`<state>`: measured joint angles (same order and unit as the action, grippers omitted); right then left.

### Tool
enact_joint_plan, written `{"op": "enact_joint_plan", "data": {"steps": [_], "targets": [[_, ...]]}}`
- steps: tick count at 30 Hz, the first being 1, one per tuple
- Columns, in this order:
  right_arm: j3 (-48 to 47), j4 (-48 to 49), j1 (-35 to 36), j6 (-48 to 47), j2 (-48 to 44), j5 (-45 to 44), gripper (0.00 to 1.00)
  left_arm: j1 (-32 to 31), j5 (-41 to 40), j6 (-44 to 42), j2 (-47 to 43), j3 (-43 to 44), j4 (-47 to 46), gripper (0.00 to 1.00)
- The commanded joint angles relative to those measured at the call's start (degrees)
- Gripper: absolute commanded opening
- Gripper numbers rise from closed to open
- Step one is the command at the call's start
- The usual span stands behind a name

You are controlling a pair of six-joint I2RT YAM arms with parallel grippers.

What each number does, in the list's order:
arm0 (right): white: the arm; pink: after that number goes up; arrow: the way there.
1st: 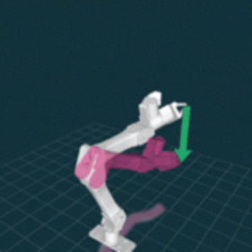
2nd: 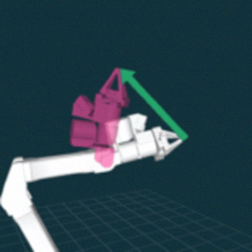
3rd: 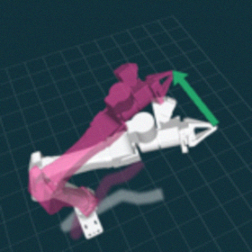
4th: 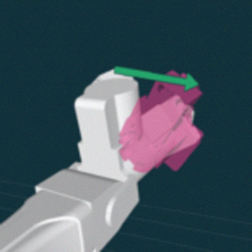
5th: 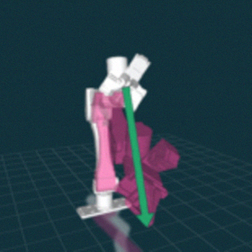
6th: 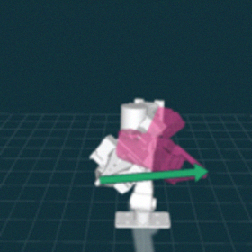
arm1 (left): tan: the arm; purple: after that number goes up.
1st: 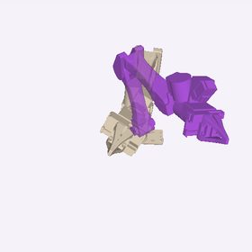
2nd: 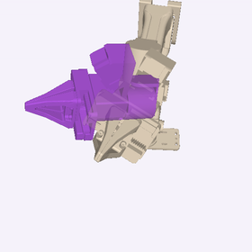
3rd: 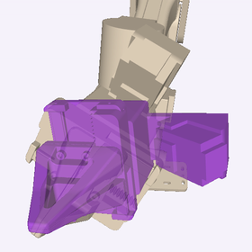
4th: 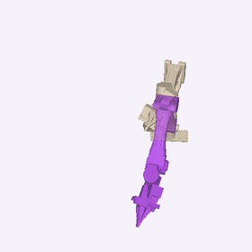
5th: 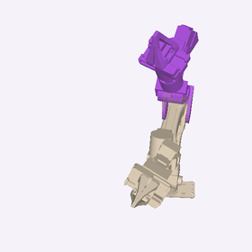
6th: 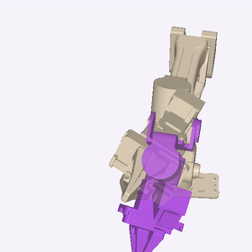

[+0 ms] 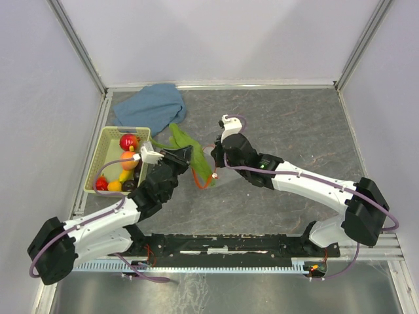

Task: Place the food in the zip-top bag and seal the zipper
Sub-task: Place the fake vegetable in the zipper food storage bag.

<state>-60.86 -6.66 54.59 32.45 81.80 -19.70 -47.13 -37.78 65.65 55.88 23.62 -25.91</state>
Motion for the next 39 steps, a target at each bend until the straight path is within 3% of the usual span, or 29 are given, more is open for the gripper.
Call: {"op": "enact_joint_plan", "data": {"steps": [1,5,12,20,22,26,30,39], "targets": [[0.3,4.9,-0.2,-1.0,-0.9,3.6,0.02,-0.4,-4.8,8.8,-3.9,3.2,6.4,0.25],[0.5,4.0,-0.2,-1.3,-1.2,5.5,0.03,-0.5,-5.4,7.7,-3.5,5.0,9.7,0.19],[-3.8,-4.1,-0.2,-5.4,1.3,6.0,0.21,-0.4,-3.5,4.6,-1.1,5.5,9.0,0.10],[-10.3,-14.5,-0.3,-11.7,7.3,1.2,0.27,-0.4,-0.8,3.3,2.1,5.9,8.1,0.07],[-11.2,-16.0,-0.3,-12.3,8.2,-0.4,0.25,-0.4,-0.6,3.9,2.8,5.6,8.0,0.05],[-10.5,-14.6,-0.3,-11.0,7.9,0.4,0.02,-0.4,-1.2,8.1,3.1,4.1,8.2,0.03],[-7.2,-8.6,-0.4,-6.3,5.6,3.8,0.02,-0.4,-3.6,12.1,1.2,3.0,8.2,0.03],[-2.4,1.9,-0.3,1.6,0.4,5.3,0.02,-0.4,-7.5,10.1,-3.8,4.1,7.1,0.03]]}}
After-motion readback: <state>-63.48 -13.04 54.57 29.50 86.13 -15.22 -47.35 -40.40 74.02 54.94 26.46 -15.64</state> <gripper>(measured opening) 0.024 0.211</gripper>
